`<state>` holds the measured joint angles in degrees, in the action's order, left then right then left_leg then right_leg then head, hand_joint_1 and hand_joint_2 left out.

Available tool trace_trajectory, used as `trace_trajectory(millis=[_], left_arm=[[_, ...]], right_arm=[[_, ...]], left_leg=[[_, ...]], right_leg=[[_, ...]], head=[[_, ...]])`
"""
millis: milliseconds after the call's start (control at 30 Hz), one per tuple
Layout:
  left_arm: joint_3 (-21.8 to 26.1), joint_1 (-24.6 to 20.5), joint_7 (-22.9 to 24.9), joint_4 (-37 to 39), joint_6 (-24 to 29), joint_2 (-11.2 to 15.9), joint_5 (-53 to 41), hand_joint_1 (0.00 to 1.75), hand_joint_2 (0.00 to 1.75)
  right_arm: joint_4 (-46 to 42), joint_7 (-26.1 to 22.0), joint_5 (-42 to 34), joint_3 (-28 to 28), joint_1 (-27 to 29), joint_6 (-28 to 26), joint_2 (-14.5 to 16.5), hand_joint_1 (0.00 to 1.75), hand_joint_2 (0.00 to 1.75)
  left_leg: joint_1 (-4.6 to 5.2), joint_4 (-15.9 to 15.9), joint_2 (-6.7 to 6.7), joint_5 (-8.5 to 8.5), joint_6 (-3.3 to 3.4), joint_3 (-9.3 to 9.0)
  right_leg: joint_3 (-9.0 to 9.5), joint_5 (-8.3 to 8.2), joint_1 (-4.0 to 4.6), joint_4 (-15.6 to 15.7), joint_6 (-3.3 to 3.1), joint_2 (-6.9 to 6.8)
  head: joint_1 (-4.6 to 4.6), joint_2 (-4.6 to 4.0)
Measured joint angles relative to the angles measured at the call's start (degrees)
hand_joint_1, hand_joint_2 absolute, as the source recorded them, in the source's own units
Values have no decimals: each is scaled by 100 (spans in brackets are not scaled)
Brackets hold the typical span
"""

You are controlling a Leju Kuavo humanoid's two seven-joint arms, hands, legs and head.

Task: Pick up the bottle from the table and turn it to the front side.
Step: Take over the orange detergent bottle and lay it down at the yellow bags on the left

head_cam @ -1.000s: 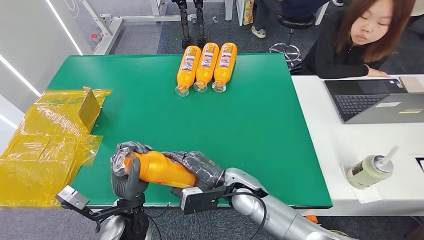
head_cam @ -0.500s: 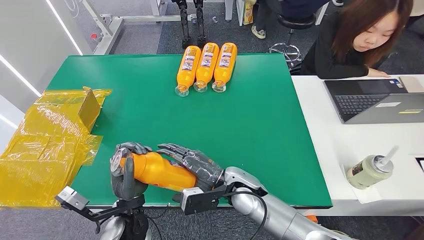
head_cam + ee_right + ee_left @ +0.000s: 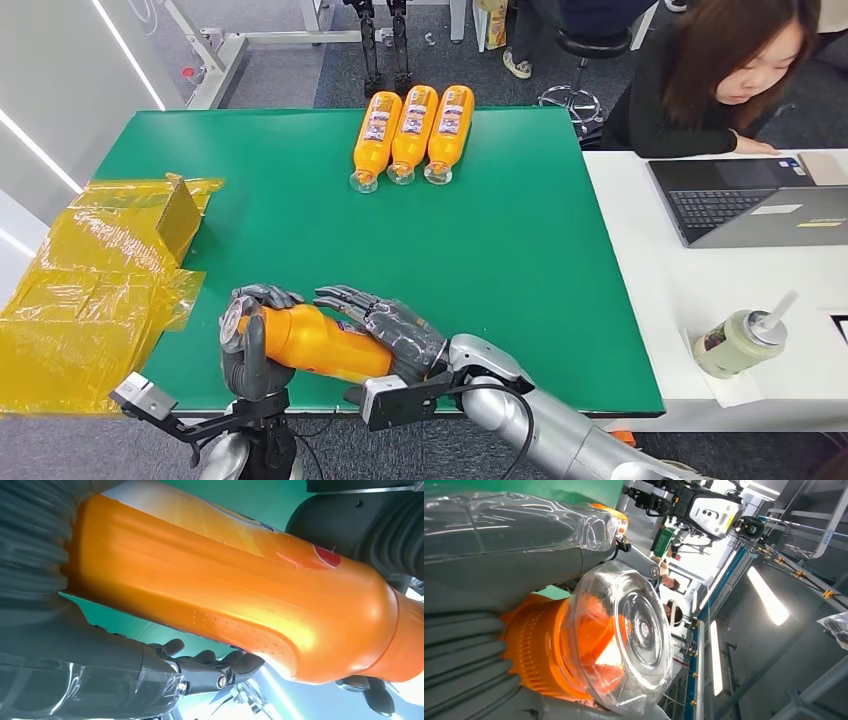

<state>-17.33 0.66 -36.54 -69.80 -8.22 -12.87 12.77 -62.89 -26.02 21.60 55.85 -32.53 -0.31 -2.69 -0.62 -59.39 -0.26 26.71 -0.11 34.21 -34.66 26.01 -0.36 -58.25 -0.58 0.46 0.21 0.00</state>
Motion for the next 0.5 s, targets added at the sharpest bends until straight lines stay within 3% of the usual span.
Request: trace_trajectory(millis=[233,500], left_arm=[[181,-228,-362,-418,1594,262,-1651,175,0],[604,-423,-364,-832,2034,522,-2250,175,0]], right_arm=[[33,-8,-3,4,33,-99,-2,0,175],[23,-7,-5,4,70,-145,-7,0,175]], left_leg=[[-2,1,0,-2,-3,-1],[-2,1,1,-4,-5,-2]], right_leg=[[0,-2,0,-3,-3,0],[1,-2,1,-3,-3,2]], head=[[-1,0],[0,0]])
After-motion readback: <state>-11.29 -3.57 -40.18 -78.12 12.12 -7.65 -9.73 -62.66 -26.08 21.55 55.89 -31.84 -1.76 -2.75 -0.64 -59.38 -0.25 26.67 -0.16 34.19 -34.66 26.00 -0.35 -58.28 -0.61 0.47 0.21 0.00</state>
